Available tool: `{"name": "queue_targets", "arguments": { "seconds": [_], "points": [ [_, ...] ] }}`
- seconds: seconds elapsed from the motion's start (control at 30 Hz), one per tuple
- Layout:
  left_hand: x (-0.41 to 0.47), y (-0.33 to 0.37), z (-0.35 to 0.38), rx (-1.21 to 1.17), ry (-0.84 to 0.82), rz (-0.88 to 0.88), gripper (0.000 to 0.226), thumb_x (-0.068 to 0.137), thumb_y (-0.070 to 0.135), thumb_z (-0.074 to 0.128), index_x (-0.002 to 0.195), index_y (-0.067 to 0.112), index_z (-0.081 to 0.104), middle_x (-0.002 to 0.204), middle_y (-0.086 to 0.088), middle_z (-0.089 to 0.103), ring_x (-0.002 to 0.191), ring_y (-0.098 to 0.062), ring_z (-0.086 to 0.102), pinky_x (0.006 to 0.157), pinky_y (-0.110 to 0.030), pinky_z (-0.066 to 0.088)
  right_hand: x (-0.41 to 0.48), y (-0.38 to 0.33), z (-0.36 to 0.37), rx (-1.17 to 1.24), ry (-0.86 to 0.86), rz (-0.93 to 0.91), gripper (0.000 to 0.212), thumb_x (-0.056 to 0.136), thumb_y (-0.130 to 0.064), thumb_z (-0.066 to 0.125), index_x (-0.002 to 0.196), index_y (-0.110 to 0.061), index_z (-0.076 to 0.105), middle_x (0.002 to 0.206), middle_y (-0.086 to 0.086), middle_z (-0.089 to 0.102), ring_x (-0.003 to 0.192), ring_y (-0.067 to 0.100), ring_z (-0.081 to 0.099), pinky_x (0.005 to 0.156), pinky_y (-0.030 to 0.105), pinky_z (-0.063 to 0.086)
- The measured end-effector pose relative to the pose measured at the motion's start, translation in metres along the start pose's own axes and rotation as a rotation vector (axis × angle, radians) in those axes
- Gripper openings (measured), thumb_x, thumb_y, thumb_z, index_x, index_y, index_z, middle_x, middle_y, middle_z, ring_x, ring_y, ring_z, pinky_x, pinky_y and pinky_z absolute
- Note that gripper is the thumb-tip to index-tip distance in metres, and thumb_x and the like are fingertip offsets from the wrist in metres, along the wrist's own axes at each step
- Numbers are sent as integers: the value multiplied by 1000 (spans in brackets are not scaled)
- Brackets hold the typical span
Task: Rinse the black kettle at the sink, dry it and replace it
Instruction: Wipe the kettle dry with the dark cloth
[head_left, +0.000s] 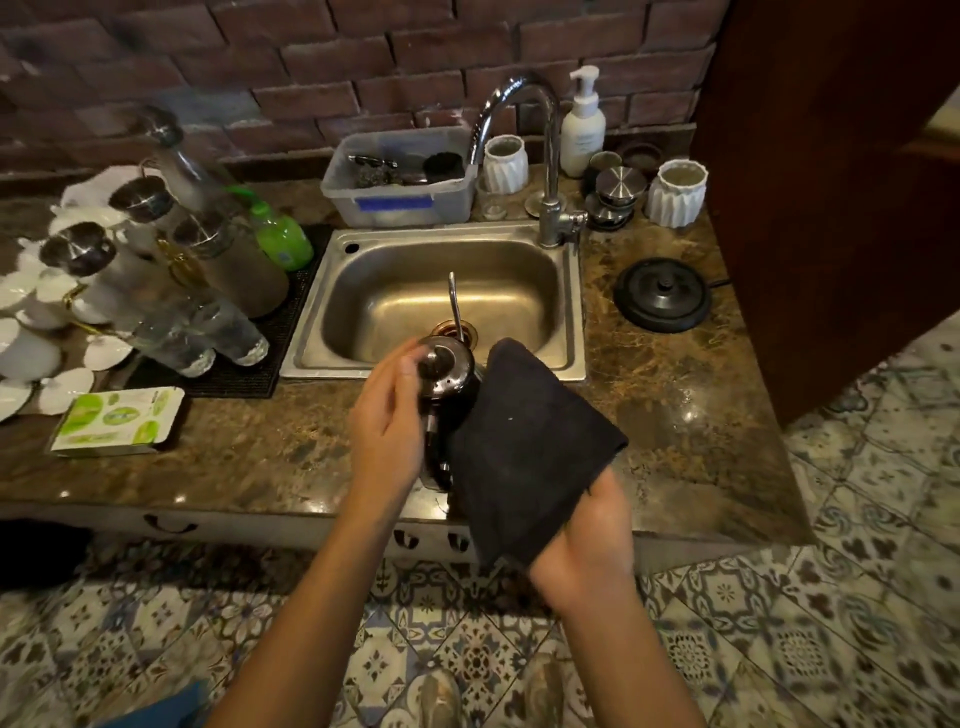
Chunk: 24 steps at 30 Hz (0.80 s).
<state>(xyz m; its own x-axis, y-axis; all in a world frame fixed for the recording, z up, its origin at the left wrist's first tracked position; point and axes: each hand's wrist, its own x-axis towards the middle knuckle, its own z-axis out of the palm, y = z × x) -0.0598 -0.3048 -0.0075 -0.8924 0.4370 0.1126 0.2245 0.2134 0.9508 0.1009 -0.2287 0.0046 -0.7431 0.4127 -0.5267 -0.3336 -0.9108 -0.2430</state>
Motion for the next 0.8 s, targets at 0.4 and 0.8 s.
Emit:
{"name": "queue_targets", "arguments": {
  "seconds": [0.4, 0.8],
  "points": [
    [-68, 40, -71, -1138, -107, -687, 96, 80, 85, 42, 145, 14, 56, 145, -18, 60, 135, -36, 56, 119, -51, 36, -30, 73, 95, -105, -304, 26, 91, 87, -82, 38, 147, -15, 53, 151, 16, 54, 139, 35, 51, 118, 47, 37],
    [-25, 5, -168, -1333, -156, -641, 61, 92, 51, 49, 127, 7, 70, 134, -21, 67, 115, -36, 70, 95, -52, 56, -11, 147, 136, -346, -232, -5, 83, 94, -72, 33, 143, -9, 57, 144, 16, 61, 138, 32, 53, 121, 48, 30]
  ]
}}
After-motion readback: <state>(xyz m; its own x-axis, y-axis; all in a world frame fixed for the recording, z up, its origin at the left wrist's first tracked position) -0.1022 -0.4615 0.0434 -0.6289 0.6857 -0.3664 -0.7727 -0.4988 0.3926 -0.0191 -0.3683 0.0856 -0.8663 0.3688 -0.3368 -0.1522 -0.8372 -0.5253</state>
